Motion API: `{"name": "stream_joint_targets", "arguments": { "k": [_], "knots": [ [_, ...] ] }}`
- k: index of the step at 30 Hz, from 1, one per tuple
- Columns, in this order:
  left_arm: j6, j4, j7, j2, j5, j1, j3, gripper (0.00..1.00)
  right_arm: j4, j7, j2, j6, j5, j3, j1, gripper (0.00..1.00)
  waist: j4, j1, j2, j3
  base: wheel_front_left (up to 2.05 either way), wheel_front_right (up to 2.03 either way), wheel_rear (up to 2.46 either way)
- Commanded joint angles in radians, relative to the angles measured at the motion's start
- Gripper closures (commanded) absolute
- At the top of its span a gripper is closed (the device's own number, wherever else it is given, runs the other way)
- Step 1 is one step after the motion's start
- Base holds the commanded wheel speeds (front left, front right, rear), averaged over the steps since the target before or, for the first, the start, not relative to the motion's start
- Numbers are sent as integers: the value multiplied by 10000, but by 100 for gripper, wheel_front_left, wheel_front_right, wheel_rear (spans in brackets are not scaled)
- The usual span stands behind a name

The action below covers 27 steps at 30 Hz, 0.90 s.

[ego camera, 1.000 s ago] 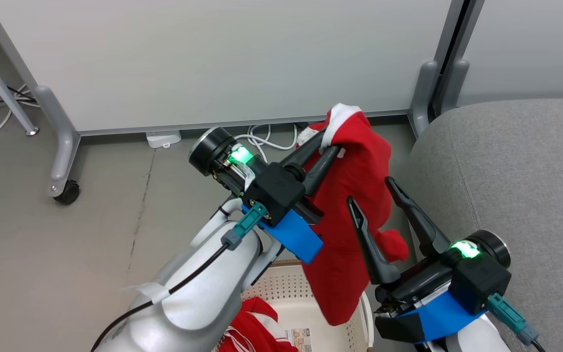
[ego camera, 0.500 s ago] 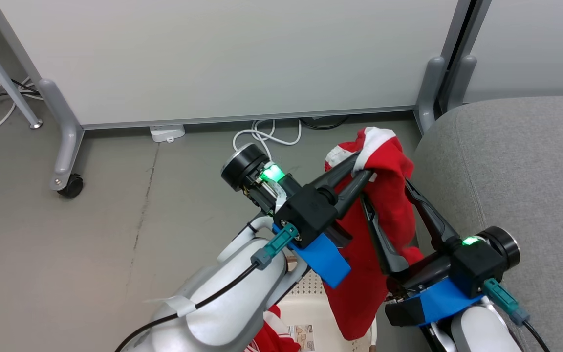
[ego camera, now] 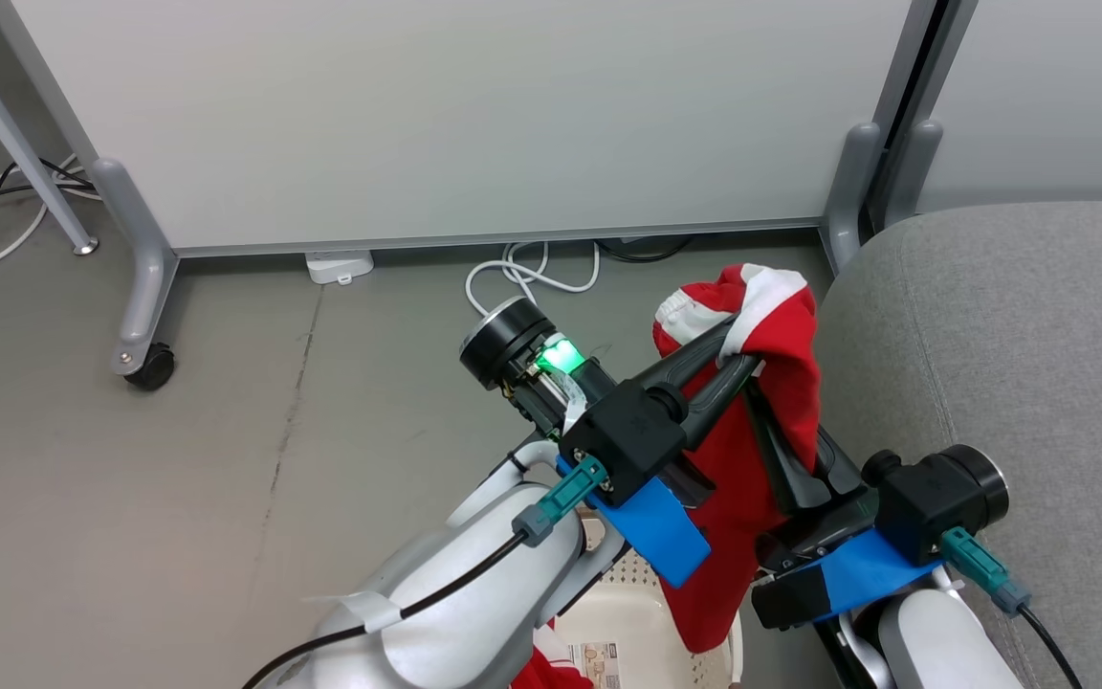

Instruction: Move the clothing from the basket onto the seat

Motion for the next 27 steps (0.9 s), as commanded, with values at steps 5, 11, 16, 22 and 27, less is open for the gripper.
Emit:
{"name": "stream_joint_targets", "arguments": {
  "k": [5, 11, 16, 22, 27],
  "knots": [
    [88, 79, -52, -19, -78, -34, -18, 100, -38, -6, -36, 5, 120, 43, 38, 100, -37, 0, 0, -45, 0, 0, 0],
    [128, 143, -52, -19, -126, -84, -85, 100, -86, -6, -36, 5, 262, 114, 88, 100, -87, 0, 0, -24, 0, 0, 0],
    [146, 163, -52, -18, -133, -117, -106, 100, -92, -6, -36, 5, 283, 142, 94, 100, -102, 0, 0, 9, 0, 0, 0],
    [134, 220, -52, -19, -144, -149, -132, 100, -95, -6, -36, 5, 287, 148, 66, 100, -85, 0, 0, 79, 0, 0, 0],
    [235, 206, -52, -20, -129, -167, -83, 0, -90, -6, -36, 5, 263, 133, 41, 100, -56, 0, 0, 135, 0, 0, 0]
  ]
}}
